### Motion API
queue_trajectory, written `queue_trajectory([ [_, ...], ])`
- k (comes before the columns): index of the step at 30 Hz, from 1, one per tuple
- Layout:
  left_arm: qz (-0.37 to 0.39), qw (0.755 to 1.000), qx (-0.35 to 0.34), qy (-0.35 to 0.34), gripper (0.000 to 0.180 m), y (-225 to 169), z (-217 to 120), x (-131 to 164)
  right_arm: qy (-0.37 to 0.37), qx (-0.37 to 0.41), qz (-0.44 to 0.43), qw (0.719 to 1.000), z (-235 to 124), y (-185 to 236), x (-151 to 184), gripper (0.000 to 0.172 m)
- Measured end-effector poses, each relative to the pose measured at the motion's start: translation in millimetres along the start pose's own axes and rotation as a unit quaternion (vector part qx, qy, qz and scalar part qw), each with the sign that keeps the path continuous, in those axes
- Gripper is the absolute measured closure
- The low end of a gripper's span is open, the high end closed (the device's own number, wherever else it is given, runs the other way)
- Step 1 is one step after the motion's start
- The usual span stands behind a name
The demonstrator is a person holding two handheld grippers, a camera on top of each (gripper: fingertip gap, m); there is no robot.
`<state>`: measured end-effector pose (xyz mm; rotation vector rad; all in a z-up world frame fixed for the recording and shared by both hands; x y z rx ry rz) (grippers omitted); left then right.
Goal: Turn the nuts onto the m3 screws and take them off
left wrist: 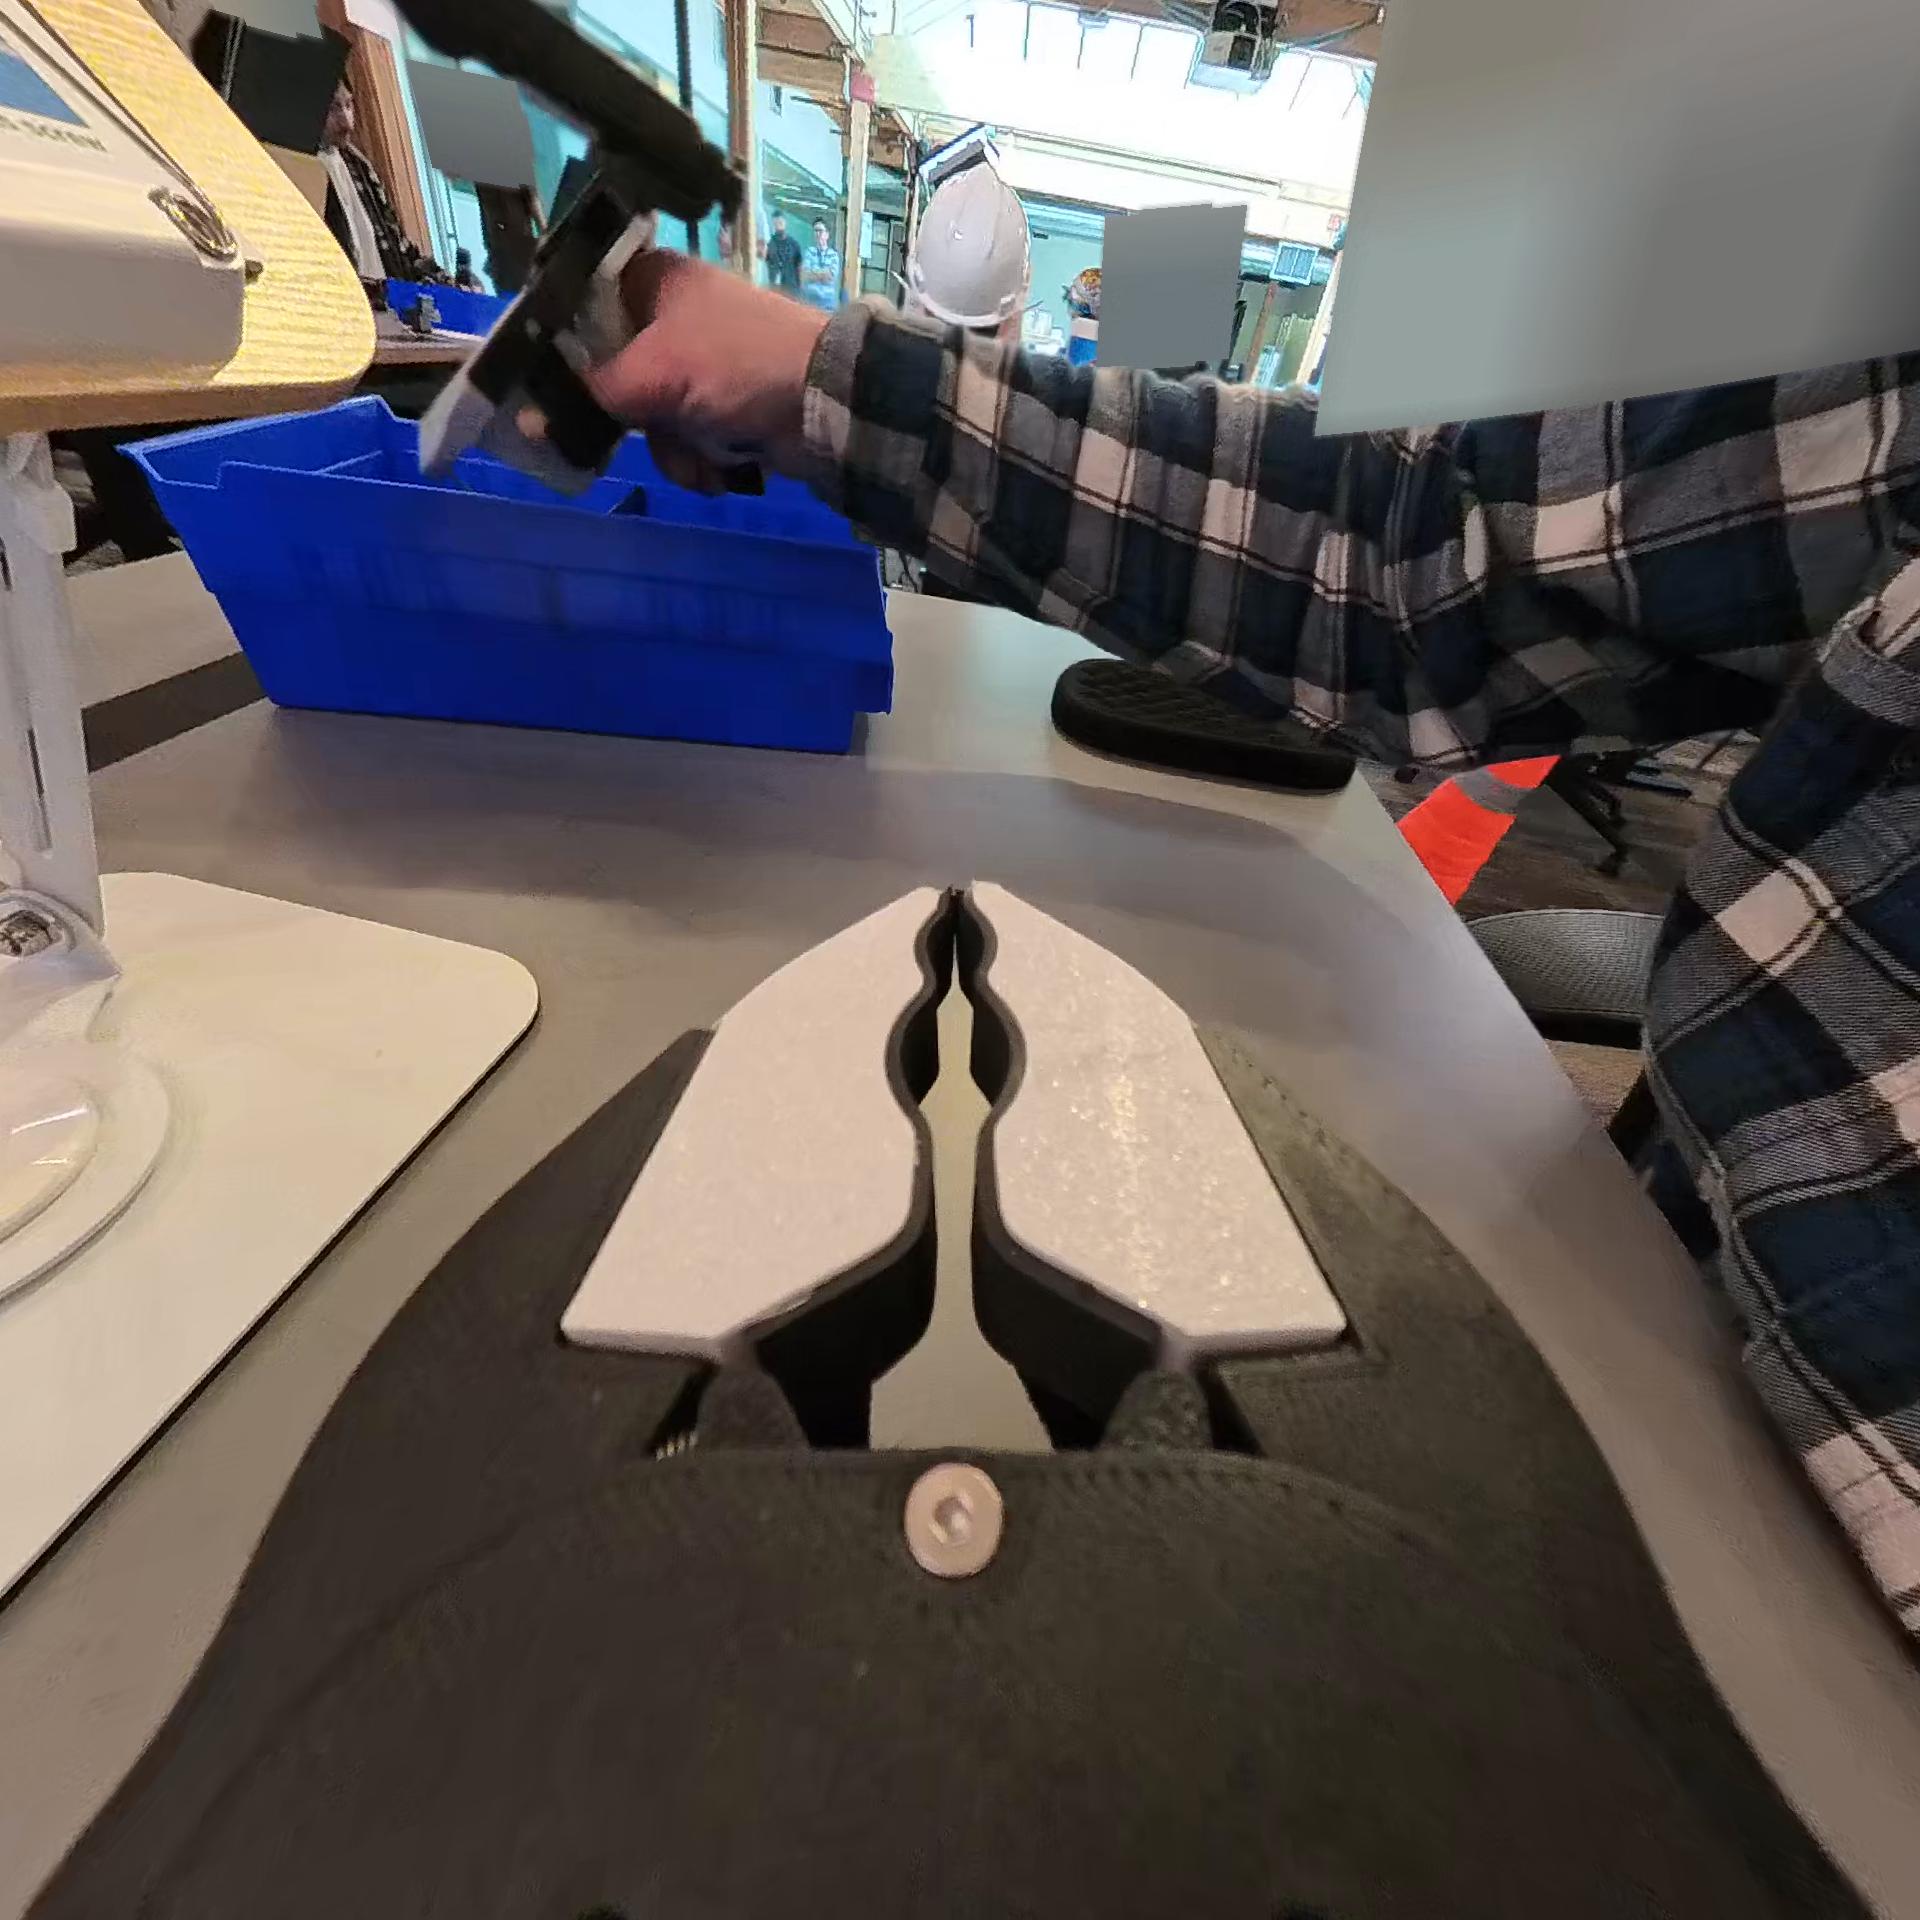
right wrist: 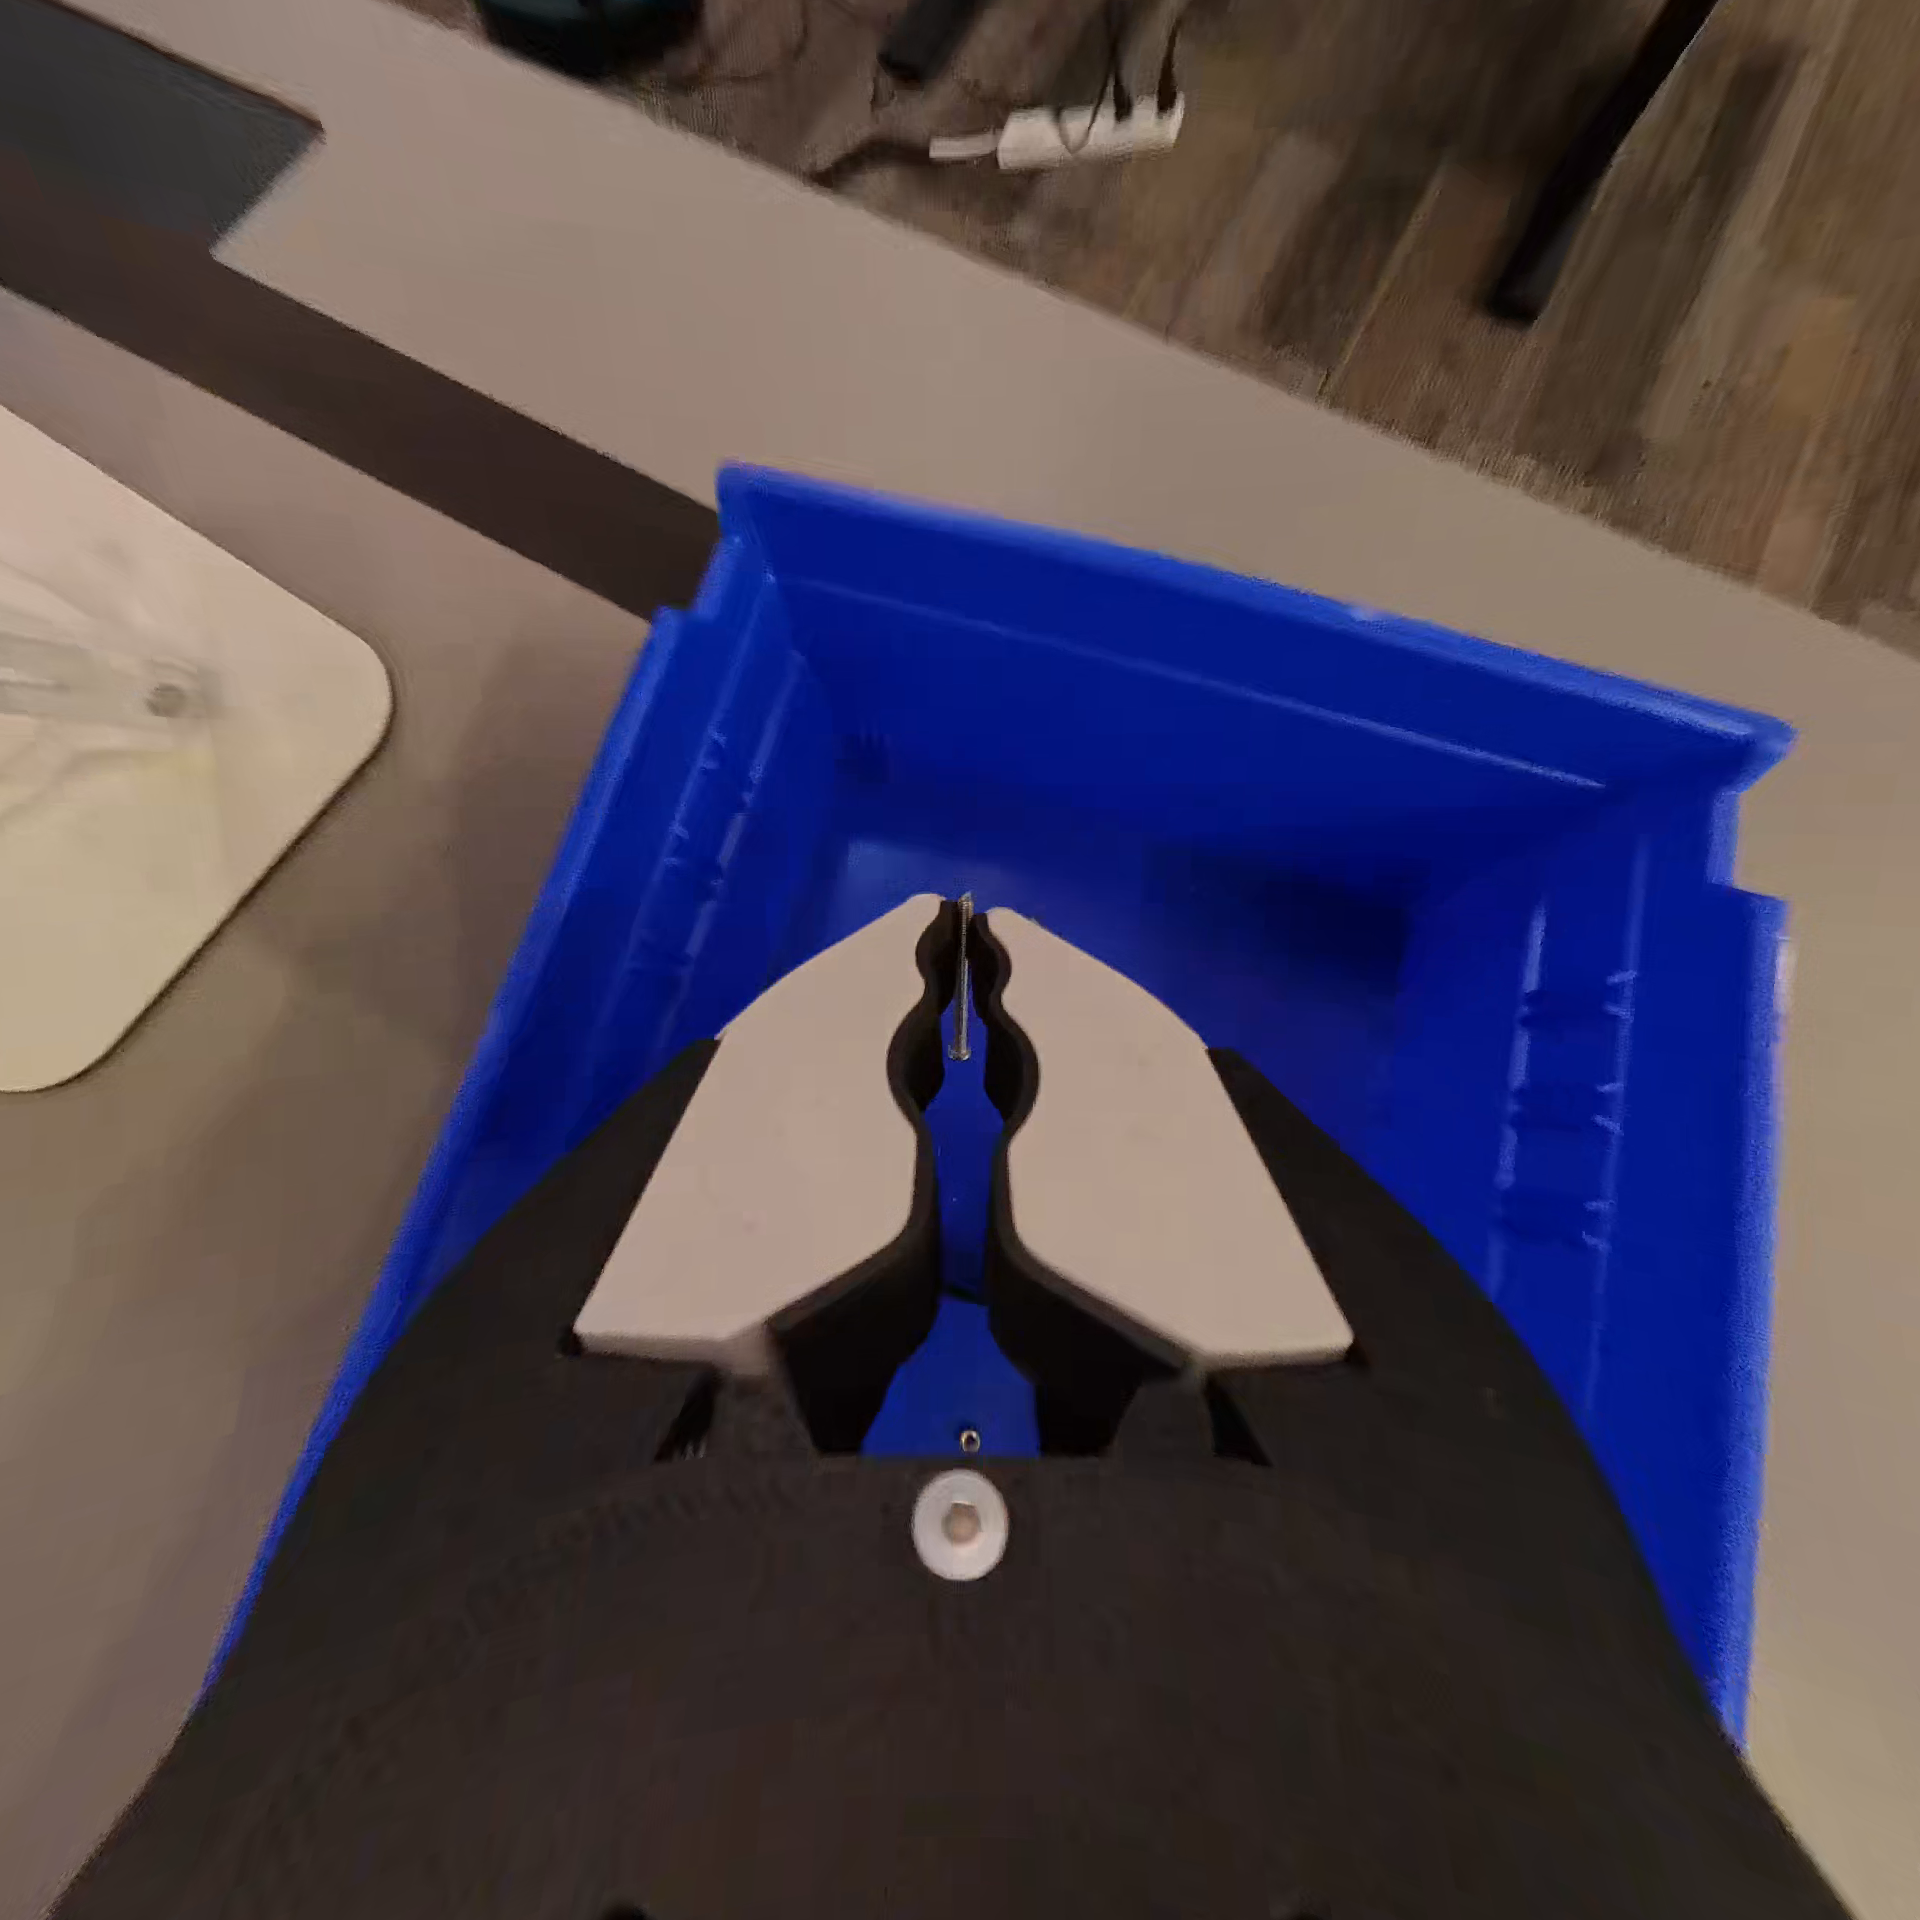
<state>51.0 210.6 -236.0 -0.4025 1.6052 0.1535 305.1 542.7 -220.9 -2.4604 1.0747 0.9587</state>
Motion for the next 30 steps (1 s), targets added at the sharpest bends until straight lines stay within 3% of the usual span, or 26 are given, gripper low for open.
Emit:
queue_trajectory([
  [2,-0.001,1.0,0.001,-0.001,0.18,0.5,-0.2,0.1,0.042,0.006,0.009,0.999,12.1,-4.6,6.3,0.156],
  [5,0.004,1.0,-0.005,-0.001,0.177,1.0,-2.1,-1.6,0.027,0.017,0.013,0.999,7.4,-3.2,0.1,0.149],
  [9,0.035,0.998,-0.046,0.01,0.17,5.8,-19.5,-12.9,-0.03,0.039,-0.017,0.999,-29.1,18.0,-14.5,0.145],
  [12,0.051,0.991,-0.117,0.035,0.165,23.2,-54.7,-25.6,-0.08,0.042,-0.06,0.994,-64.7,54.4,-19.1,0.149],
  [15,0.083,0.959,-0.258,0.087,0.164,56.4,-116.4,-40.7,-0.132,0.041,-0.097,0.986,-97.6,97.6,-16.2,0.155],
  [17,0.076,0.937,-0.33,0.084,0.166,78.9,-159.3,-57.1,-0.156,0.027,-0.115,0.981,-111.7,127.8,-9.9,0.157],
  [20,0.0,0.902,-0.409,0.135,0.171,128.3,-207.8,-58.5,-0.175,-0.015,-0.132,0.976,-118.5,172.2,3.3,0.16],
  [26,-0.152,0.844,-0.425,0.291,0.172,213.0,-232.9,-2.3,-0.172,-0.122,-0.132,0.969,-104.7,235.7,35.1,0.163],
  [30,-0.177,0.792,-0.437,0.387,0.168,243.0,-237.2,32.9,-0.157,-0.164,-0.136,0.964,-89.6,259.1,54.4,0.164],
])
Point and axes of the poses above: each gripper's, where its closed fingertips meet, z out along the fingers, x out of its underside, y = z × x across the jaws, the point moved 4 cm from there along -z, back along the fingers
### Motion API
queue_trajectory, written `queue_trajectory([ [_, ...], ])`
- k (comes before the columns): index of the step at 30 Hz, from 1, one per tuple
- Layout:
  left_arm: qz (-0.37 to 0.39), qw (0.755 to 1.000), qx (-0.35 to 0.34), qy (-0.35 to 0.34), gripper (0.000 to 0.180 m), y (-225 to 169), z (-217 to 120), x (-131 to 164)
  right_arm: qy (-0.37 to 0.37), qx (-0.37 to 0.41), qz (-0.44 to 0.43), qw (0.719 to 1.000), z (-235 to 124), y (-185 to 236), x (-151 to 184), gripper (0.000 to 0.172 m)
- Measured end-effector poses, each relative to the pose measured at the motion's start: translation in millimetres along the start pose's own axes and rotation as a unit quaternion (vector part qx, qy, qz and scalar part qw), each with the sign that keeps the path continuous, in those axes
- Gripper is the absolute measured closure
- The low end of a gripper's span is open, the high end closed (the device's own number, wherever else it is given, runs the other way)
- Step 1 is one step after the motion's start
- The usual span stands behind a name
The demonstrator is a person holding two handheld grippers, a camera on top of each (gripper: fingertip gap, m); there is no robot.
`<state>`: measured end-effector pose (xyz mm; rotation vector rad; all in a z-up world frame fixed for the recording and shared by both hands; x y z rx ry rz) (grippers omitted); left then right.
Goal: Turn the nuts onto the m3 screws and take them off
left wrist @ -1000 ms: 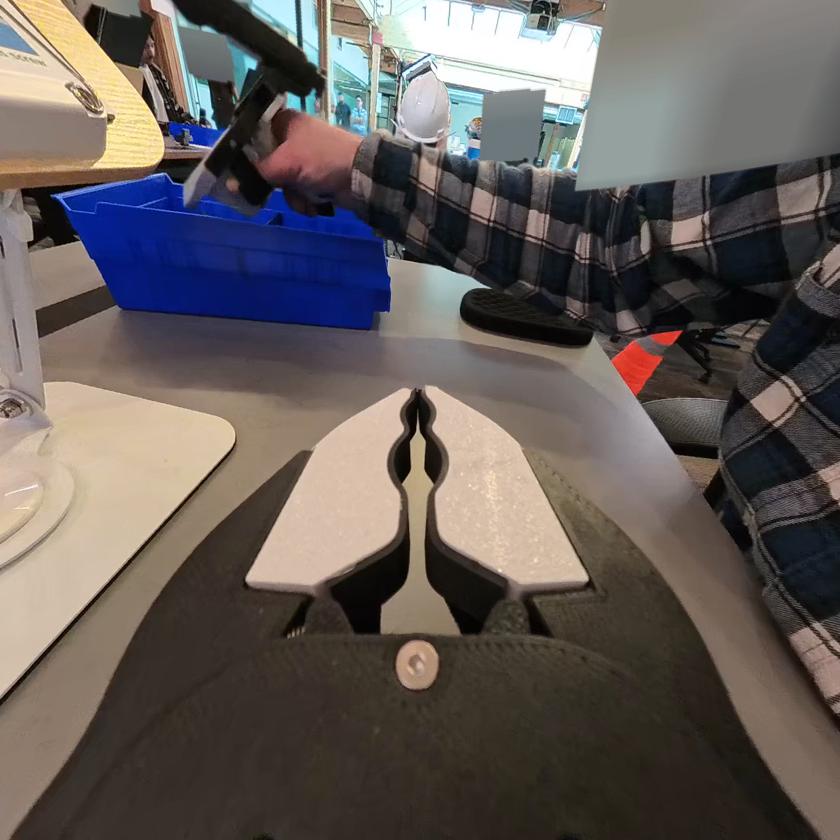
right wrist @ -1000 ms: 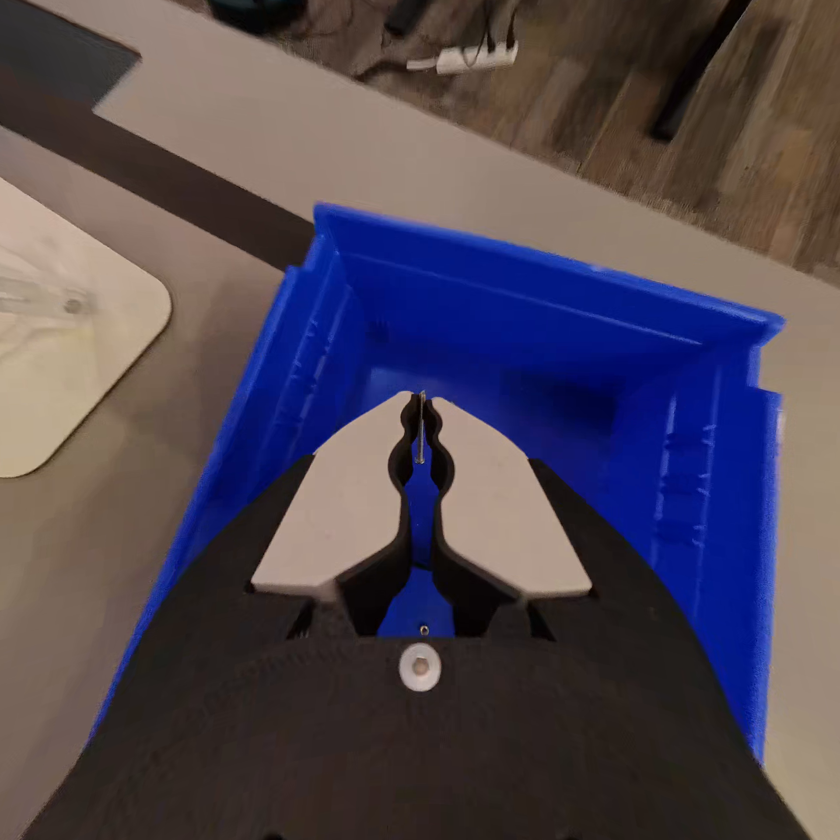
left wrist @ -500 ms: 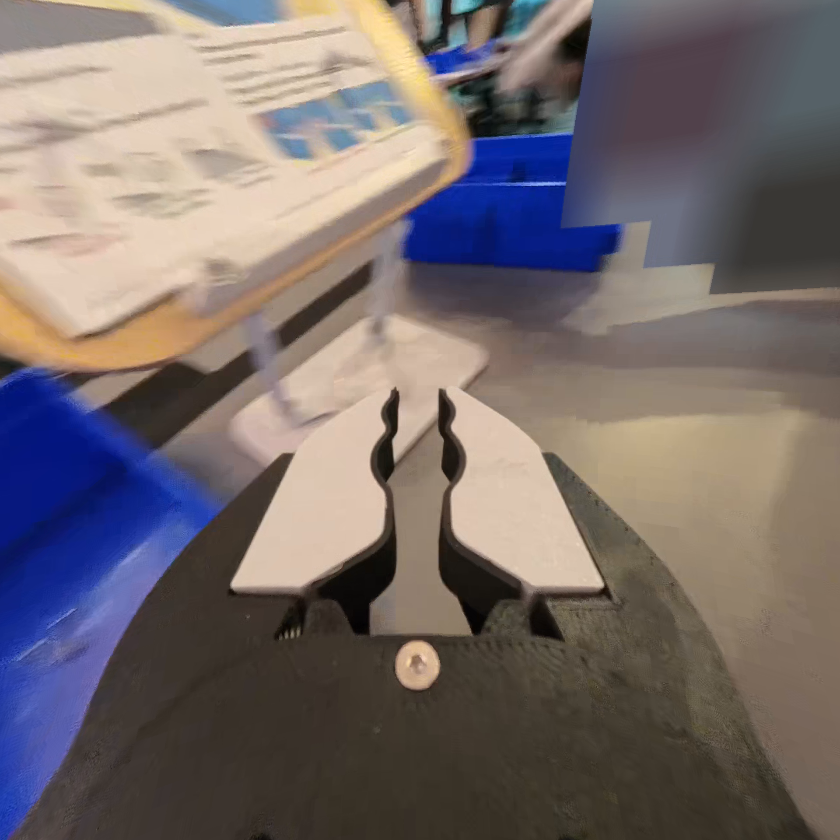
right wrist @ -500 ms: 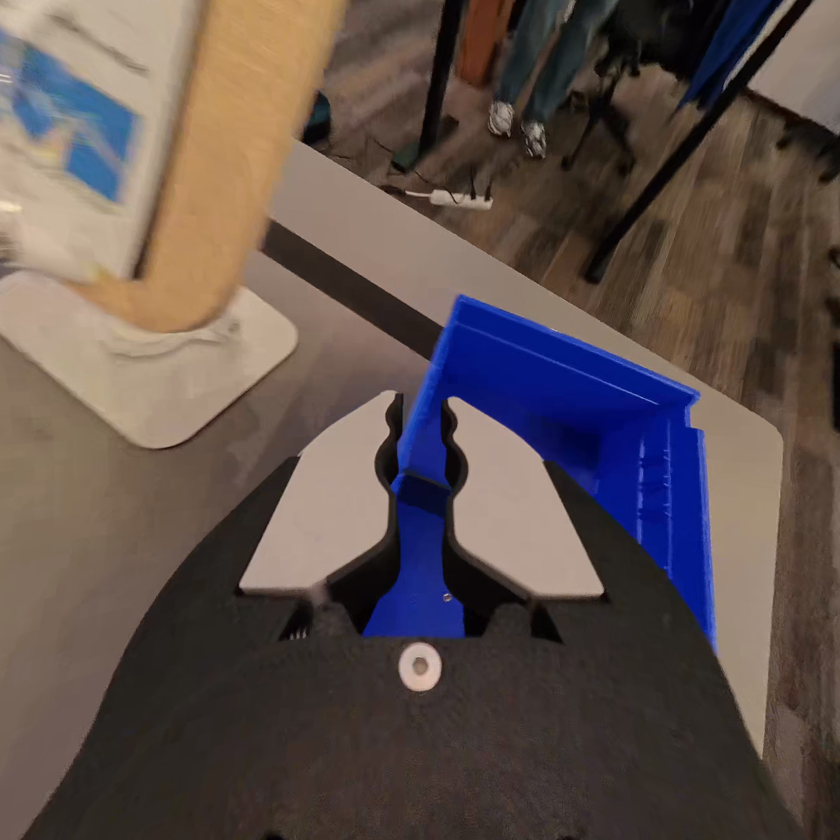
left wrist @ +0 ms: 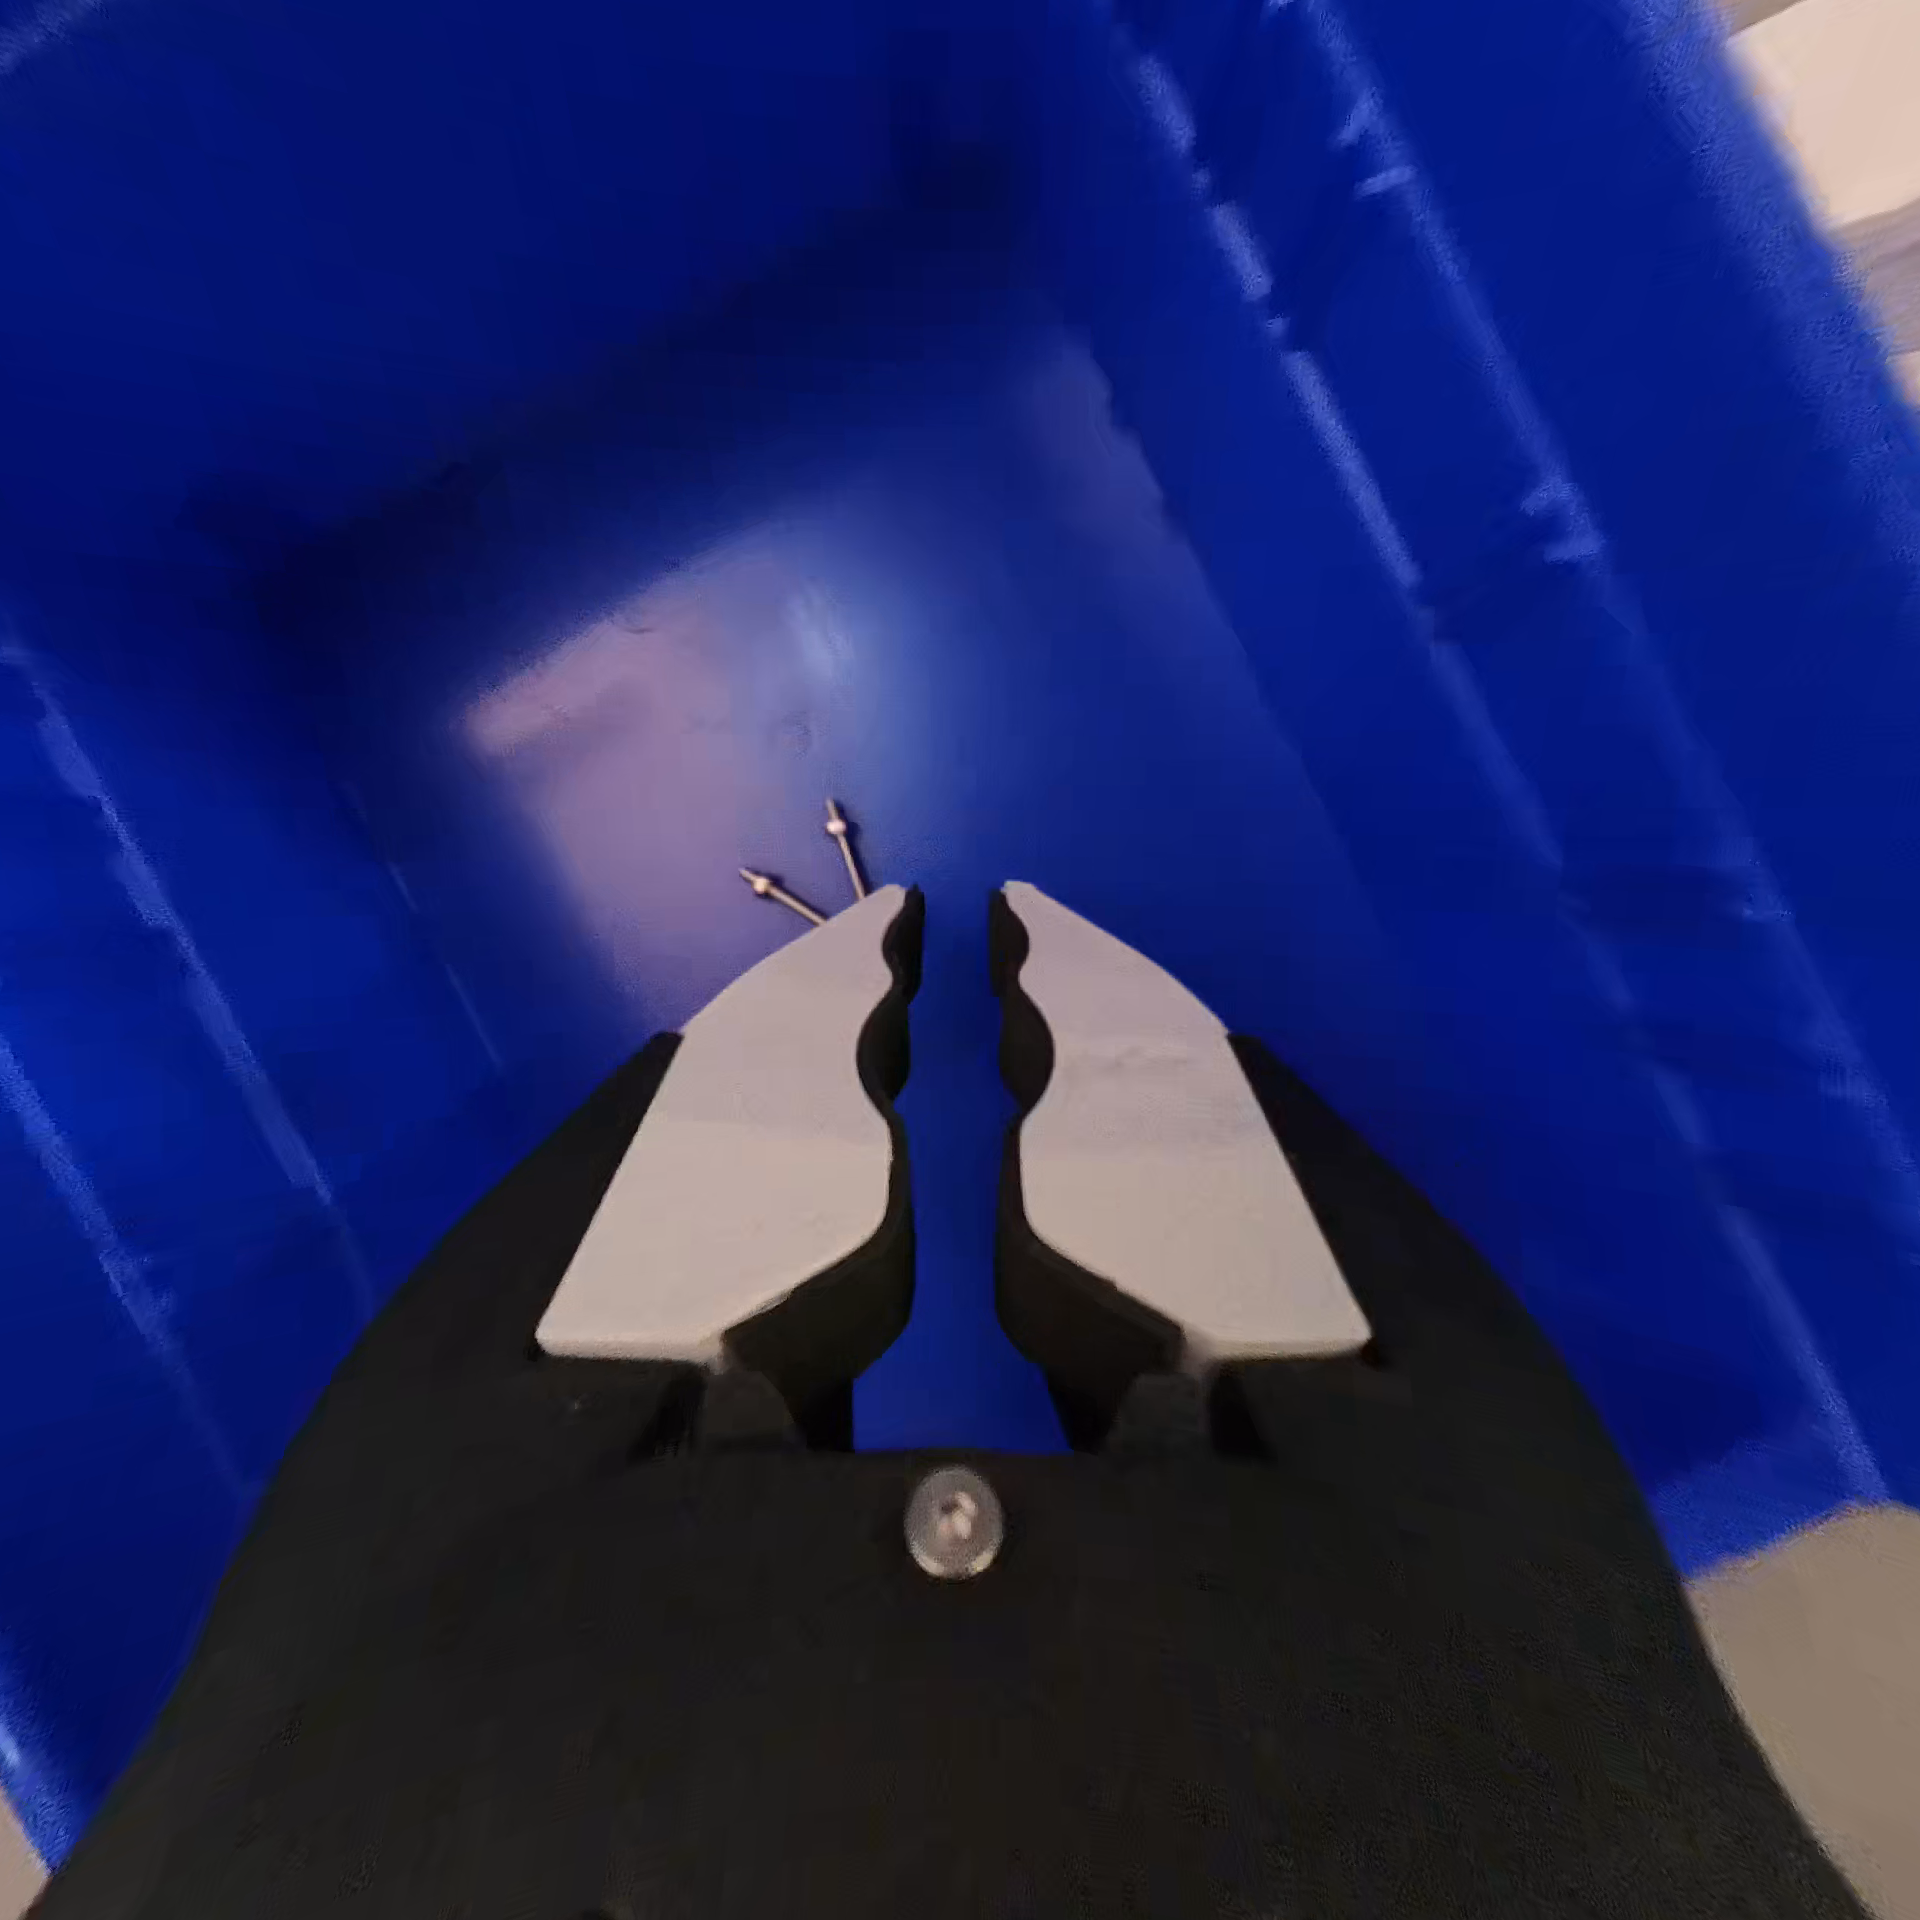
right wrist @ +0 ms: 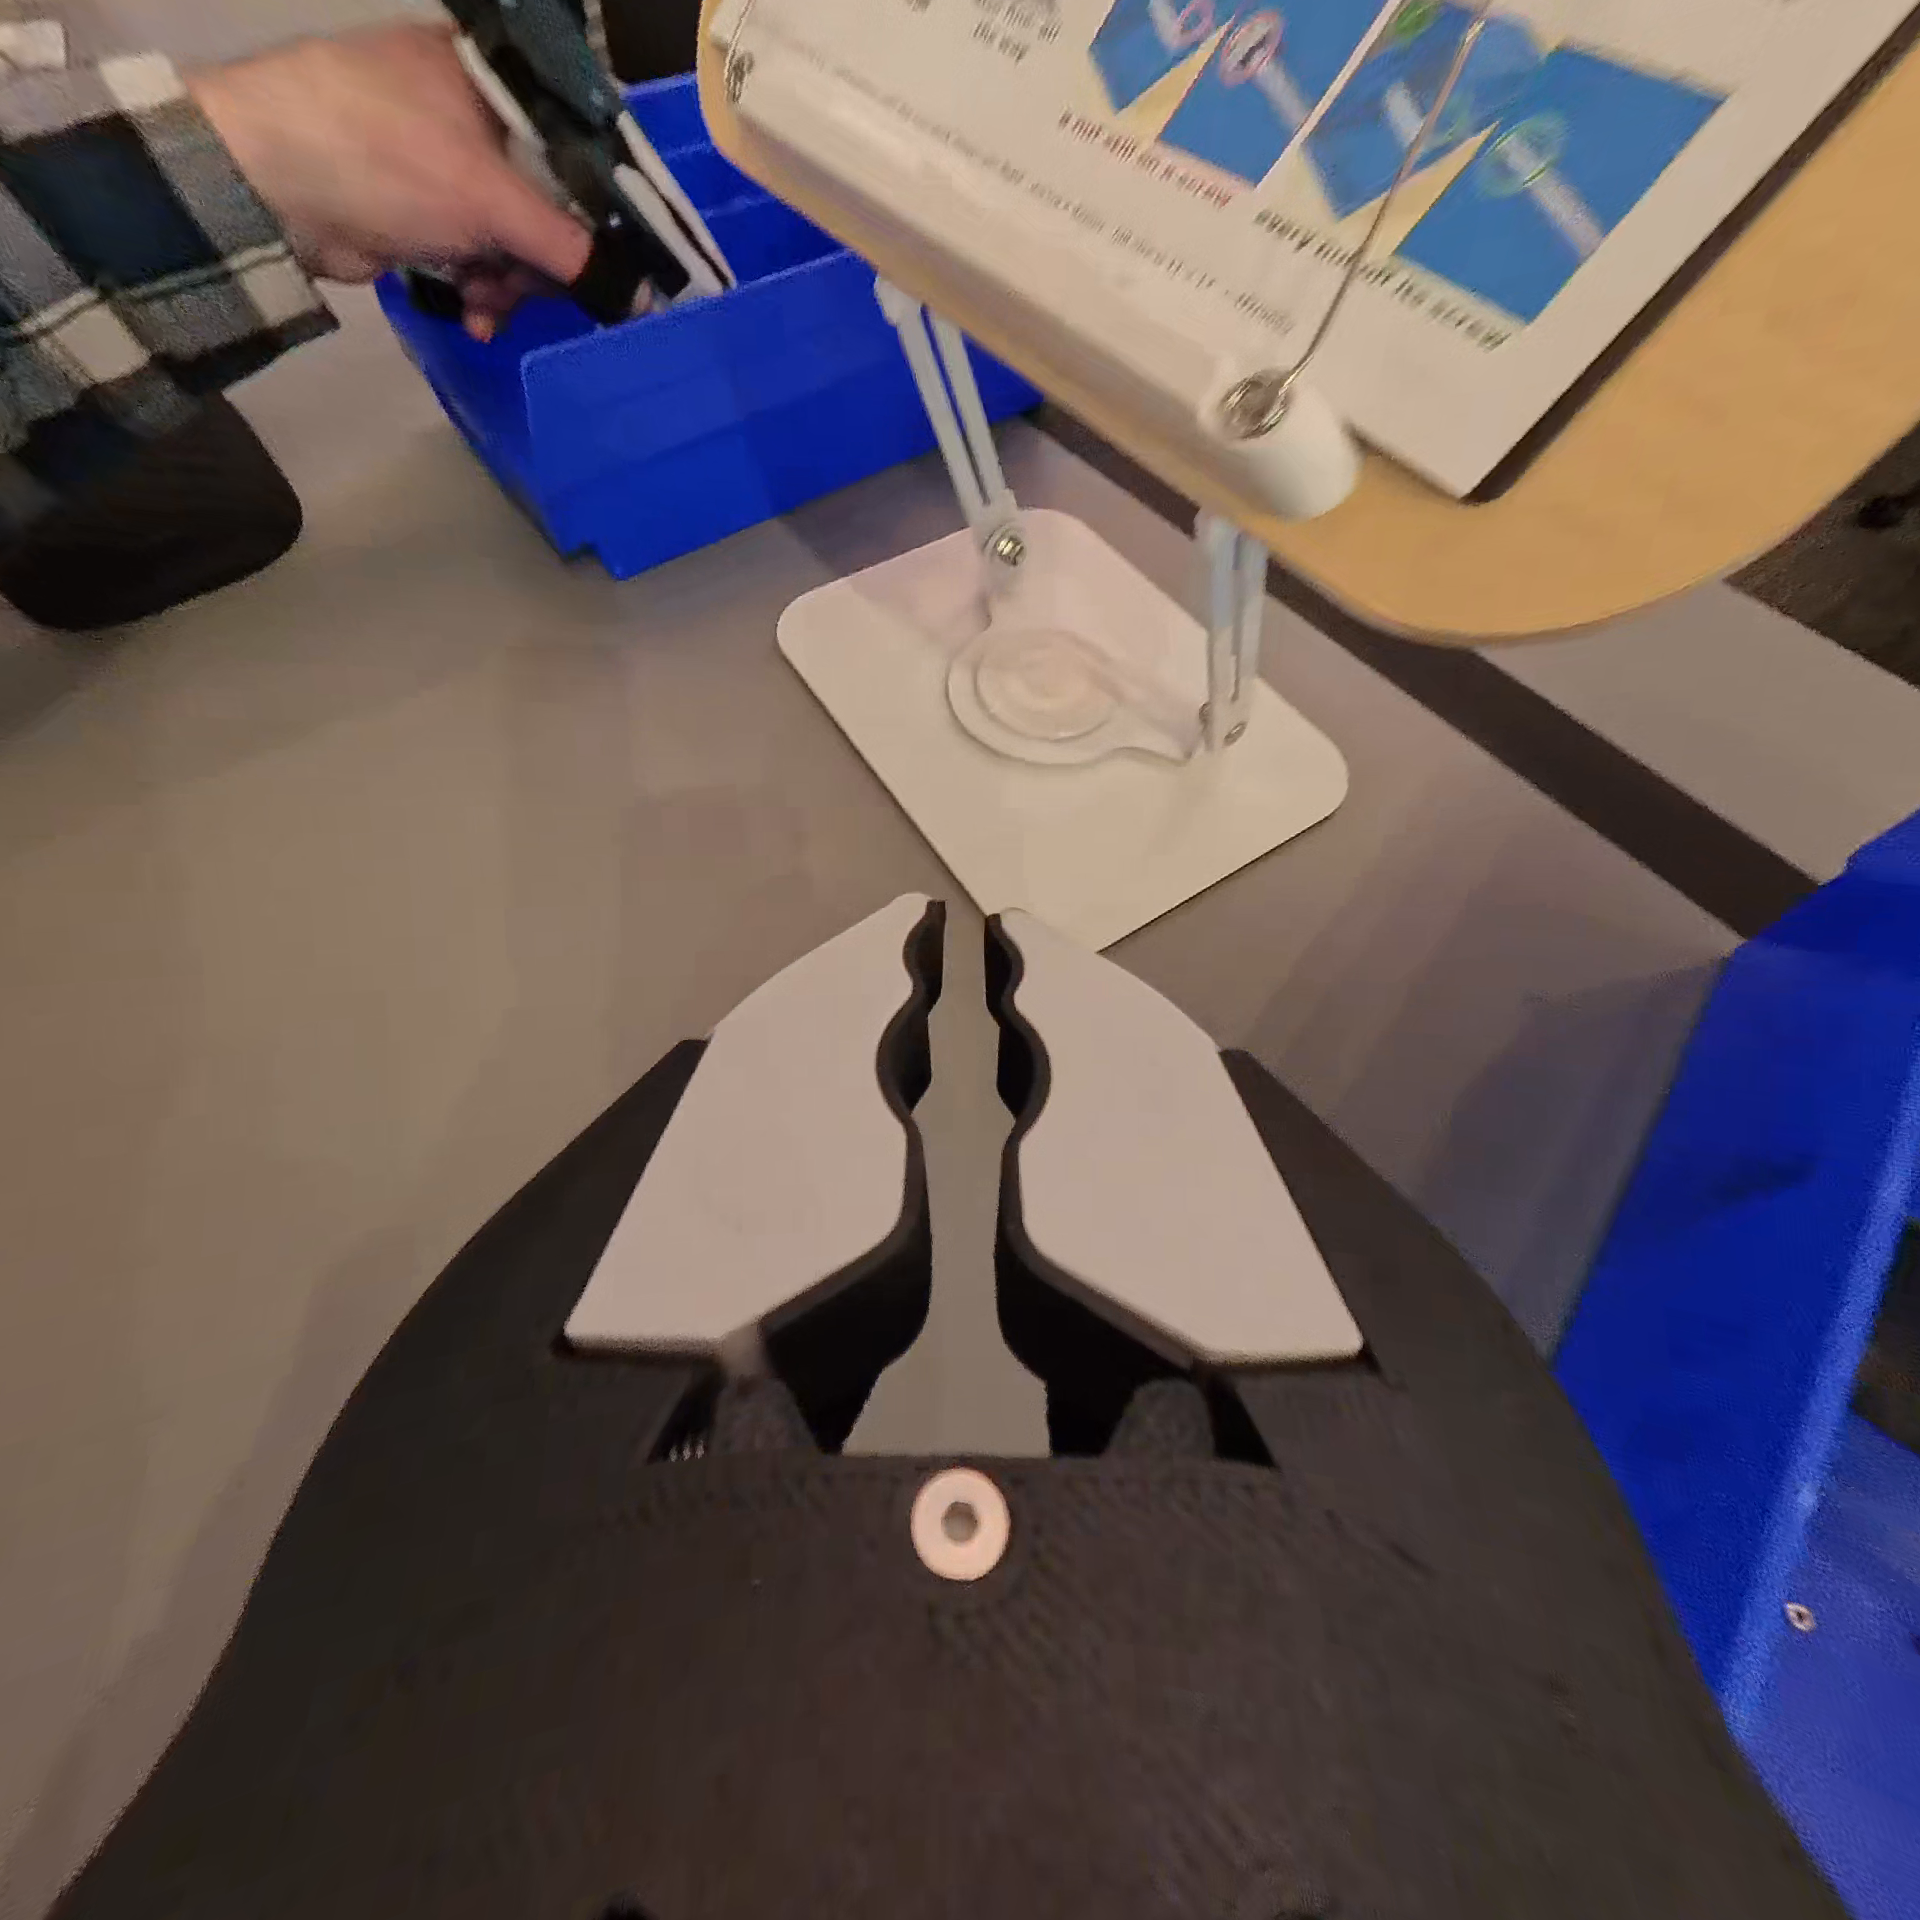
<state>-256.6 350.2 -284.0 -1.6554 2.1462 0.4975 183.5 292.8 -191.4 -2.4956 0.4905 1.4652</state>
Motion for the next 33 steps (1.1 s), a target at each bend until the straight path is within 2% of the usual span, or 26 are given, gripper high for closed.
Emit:
queue_trajectory([
  [4,-0.005,0.999,-0.037,0.034,0.169,14.6,16.6,-1.8,0.002,-0.027,0.003,1.0,8.7,9.5,9.4,0.164],
  [7,-0.003,0.997,-0.035,0.066,0.165,17.0,26.2,1.6,0.002,-0.033,0.0,0.999,10.0,10.7,11.6,0.165],
  [11,-0.004,0.997,-0.034,0.076,0.177,16.9,28.3,0.2,-0.007,-0.038,0.003,0.999,6.4,8.2,11.0,0.165],
  [17,0.004,0.998,-0.033,0.058,0.178,17.5,27.6,0.2,-0.013,-0.045,0.006,0.999,3.4,8.2,12.0,0.166],
  [20,-0.03,0.999,-0.006,-0.024,0.179,17.6,-1.8,-12.3,-0.012,-0.048,-0.001,0.999,1.2,11.9,11.5,0.167],
  [22,-0.041,0.991,0.039,-0.125,0.179,8.3,-42.6,-25.2,-0.019,-0.053,-0.005,0.998,-1.9,15.1,9.0,0.167],
  [24,-0.051,0.98,0.047,-0.185,0.178,3.4,-84.5,-22.2,-0.031,-0.063,-0.007,0.998,-4.1,19.5,4.8,0.167],
  [27,-0.047,0.954,0.094,-0.28,0.179,-22.4,-138.4,-10.3,-0.05,-0.085,-0.011,0.995,-3.1,31.0,-4.7,0.167],
  [29,-0.024,0.923,0.153,-0.351,0.179,-55.5,-164.8,-4.5,-0.072,-0.108,-0.016,0.991,0.5,43.8,-14.6,0.167],
  [31,-0.018,0.905,0.205,-0.372,0.179,-91.5,-168.9,1.1,-0.102,-0.143,-0.013,0.984,6.1,59.9,-26.5,0.165],
  [33,0.008,0.869,0.276,-0.411,0.179,-138.3,-170.2,1.2,-0.132,-0.175,-0.003,0.976,13.3,74.7,-38.7,0.163],
])
Point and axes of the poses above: each gripper's, where its closed fingertips meet, z out along the fingers, x out of its underside, y = z × x across the jaws, the point moved 4 cm from there along -z, back along the fingers
